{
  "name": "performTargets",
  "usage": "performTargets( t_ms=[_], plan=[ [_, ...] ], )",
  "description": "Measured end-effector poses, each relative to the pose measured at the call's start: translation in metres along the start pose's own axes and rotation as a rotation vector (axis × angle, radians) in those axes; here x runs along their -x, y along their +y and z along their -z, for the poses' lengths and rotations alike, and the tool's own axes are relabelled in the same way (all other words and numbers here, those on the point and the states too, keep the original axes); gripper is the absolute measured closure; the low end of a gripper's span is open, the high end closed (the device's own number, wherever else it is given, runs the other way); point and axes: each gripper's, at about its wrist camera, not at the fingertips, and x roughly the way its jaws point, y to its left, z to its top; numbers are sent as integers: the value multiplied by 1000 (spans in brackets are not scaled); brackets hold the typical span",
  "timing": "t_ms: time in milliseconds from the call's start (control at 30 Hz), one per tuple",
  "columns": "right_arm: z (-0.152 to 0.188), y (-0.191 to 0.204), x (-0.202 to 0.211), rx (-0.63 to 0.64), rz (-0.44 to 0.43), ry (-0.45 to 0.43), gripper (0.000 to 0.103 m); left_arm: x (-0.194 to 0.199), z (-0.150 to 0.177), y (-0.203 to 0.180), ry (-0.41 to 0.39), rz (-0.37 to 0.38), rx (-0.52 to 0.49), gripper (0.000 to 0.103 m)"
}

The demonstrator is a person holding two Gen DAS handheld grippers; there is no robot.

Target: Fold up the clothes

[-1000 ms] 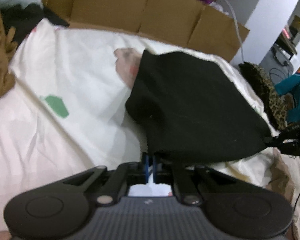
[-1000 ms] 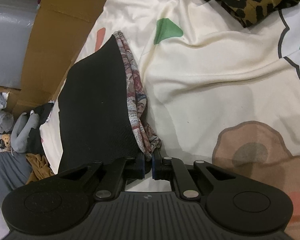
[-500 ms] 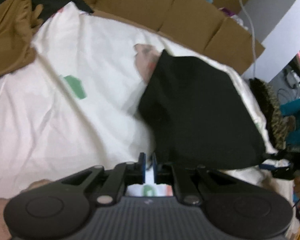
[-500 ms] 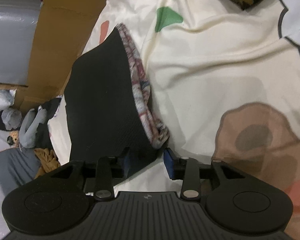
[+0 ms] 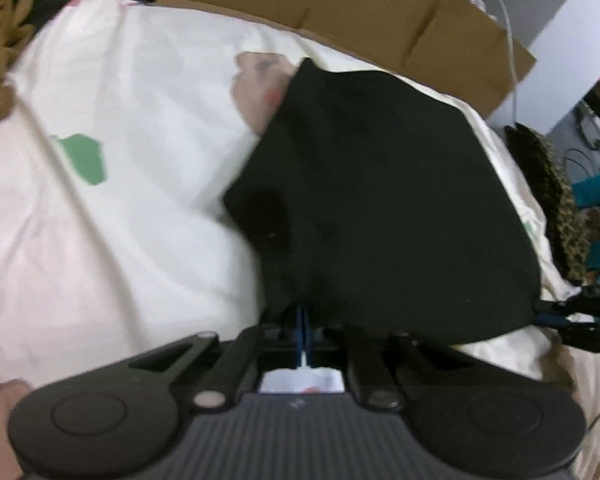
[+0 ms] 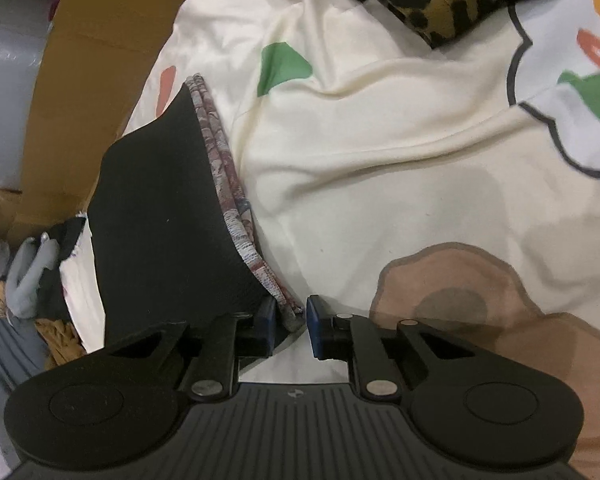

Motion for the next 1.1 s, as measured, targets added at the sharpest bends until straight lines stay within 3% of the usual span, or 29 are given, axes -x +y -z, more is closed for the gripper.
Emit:
performTargets(
  t_ms=[167, 300, 433, 567, 700, 800, 867, 900, 967, 1100],
  plan=[
    [0, -1, 13, -11, -27, -14, 81, 16, 7, 0, 3, -31, 17, 98],
    [8, -4, 11, -46, -120, 25, 59, 23, 8, -4, 15, -52, 69, 89],
    [21, -6, -3, -46, -168, 28, 59, 26, 5, -1, 29, -108, 174, 82],
    [27, -8, -17, -55, -210, 7, 59, 23, -2, 6, 30, -78, 313, 80],
    [29, -21, -22, -133, -259, -24, 60, 19, -5, 9, 25, -48, 420, 66],
    [31, -27, -27, -201, -291, -47, 62, 13, -3, 12, 28, -35, 503, 66],
    [30, -28, -28, -220, -286, -50, 70, 9, -3, 12, 43, -31, 542, 65],
    [30, -28, -29, -221, -286, -48, 84, 8, -3, 12, 48, -27, 553, 64],
    [29, -27, -28, -214, -299, -47, 92, 6, -2, 12, 53, -35, 567, 63],
    [26, -27, -19, -261, -383, -37, 95, 5, 10, 18, 37, -1, 667, 62]
  ],
)
